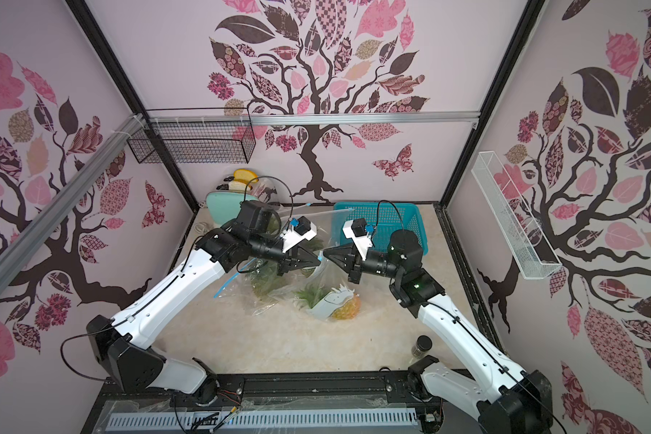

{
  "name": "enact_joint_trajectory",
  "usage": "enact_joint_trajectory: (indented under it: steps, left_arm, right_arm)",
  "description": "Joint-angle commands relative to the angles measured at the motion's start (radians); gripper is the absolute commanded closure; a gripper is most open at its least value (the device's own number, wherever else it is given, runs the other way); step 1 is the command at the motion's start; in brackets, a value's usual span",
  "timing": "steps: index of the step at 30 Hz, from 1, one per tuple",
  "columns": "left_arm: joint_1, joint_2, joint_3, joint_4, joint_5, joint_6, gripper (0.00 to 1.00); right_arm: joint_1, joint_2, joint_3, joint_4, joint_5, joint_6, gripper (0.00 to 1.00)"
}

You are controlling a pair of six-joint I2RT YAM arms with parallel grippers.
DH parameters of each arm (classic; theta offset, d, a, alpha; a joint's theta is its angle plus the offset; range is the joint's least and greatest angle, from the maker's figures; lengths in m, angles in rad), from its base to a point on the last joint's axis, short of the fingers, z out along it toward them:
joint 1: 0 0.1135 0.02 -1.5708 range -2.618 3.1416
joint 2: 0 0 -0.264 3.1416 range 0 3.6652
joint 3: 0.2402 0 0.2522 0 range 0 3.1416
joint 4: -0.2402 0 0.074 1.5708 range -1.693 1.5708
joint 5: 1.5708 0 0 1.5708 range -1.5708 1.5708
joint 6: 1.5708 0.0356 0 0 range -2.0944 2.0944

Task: Open the zip-top bag and take out the pineapple
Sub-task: Unzip the zipper on the zipper food storage bag.

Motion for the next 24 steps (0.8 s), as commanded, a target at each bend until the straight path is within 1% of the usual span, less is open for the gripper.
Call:
enact_joint_trajectory:
  steps: [1, 3, 7, 9, 17, 24]
  left_arm:
    - [0.011, -0.026, -0.035, -0.053, -0.096, -0.019, 1.0]
    - [0.01, -0.035, -0.023, -0.035, -0.101, -0.029, 1.0]
    - [0.011, -0.024, 0.007, -0.067, -0.121, -0.009, 1.0]
    - [0.011, -0.018, 0.013, -0.096, -0.148, 0.005, 1.0]
    - [0.012, -0.07, -0.016, -0.161, -0.251, 0.027, 1.0]
    - [0.013, -0.125, -0.05, -0.223, -0.363, 0.022, 1.0]
  right_arm:
    - [-0.004, -0.043, 0.047, 0.098, -0.012, 0.002, 1.0]
    - [-0.004, -0.041, 0.053, 0.071, -0.008, -0.011, 1.0]
    - [-0.004, -0.069, 0.046, 0.082, 0.02, -0.012, 1.0]
    - [-0.004, -0.081, 0.053, 0.068, 0.028, -0.02, 1.0]
    - [-0.027, -0.122, 0.059, 0.042, 0.06, -0.028, 1.0]
    - [-0.092, -0.141, 0.061, 0.035, 0.061, -0.015, 1.0]
